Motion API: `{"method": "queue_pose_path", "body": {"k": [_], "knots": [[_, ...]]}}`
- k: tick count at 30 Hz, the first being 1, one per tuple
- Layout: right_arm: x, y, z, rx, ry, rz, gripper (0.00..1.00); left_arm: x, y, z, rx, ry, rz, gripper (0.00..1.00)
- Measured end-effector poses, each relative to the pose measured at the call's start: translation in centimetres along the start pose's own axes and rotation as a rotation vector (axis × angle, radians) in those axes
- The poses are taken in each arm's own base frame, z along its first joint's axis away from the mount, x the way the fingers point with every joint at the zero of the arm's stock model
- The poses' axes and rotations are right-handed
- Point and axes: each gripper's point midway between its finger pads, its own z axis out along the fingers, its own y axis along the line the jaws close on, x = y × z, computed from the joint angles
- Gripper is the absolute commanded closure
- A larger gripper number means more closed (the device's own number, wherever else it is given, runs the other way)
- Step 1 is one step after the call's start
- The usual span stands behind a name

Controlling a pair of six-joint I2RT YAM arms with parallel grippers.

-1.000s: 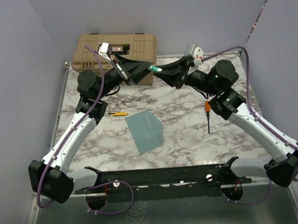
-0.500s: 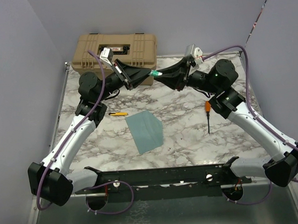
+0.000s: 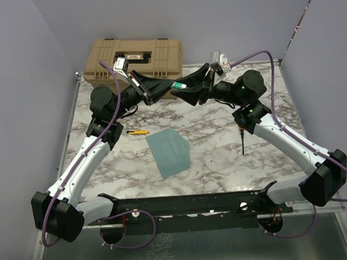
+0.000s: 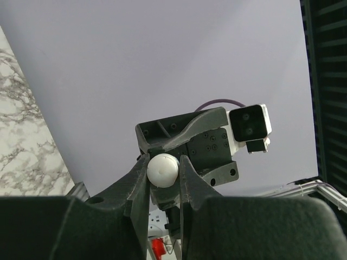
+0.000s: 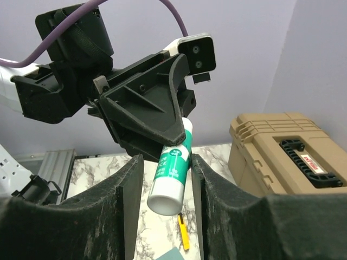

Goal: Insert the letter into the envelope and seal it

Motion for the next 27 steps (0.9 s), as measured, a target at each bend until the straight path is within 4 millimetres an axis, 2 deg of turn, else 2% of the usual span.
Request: {"method": "queue_pose_path", "body": {"k": [6,10,12,17,18,20,23,24,27], "knots": [[0.6,-0.2,0.5,-0.021,-0.01,0.006,0.57,-0.3,0.7,0.0,-0.018,-0.017,-0.01,1.0],[0.4,-0.5,0.9,-0.023,-0.019,-0.003,0.64,-0.3,0.6,0.0,-0.014,-0.018,-0.017,1.0],[0.3,-0.7,1.1,-0.023,-0.021,-0.006,0.7,-0.4,0.5,0.0,-0.01,-0.018,-0.021,1.0],[0.1,-1.4,1.3,0.002,-0.022,-0.019,0.96,-0.5,0.3,0.0,-0.006,-0.024,-0.029,1.0],[0.1,-1.6,1.3,0.01,-0.02,-0.021,0.99,-0.5,0.2,0.0,-0.004,-0.026,-0.031,0.99],[0.1,-1.8,1.4,0.022,-0.017,-0.03,0.99,-0.6,0.2,0.0,-0.001,-0.03,-0.032,0.81],[0.1,-2.4,1.4,0.057,-0.014,-0.033,0.99,-0.7,0.1,0.0,0.003,-0.038,-0.027,0.36],[0.0,-2.6,1.4,0.072,-0.015,-0.034,0.99,-0.8,0.1,0.0,0.003,-0.042,-0.026,0.26],[0.4,-3.7,1.3,0.141,-0.004,-0.018,0.99,-0.9,0.5,-0.1,-0.002,-0.05,0.001,0.11]]}}
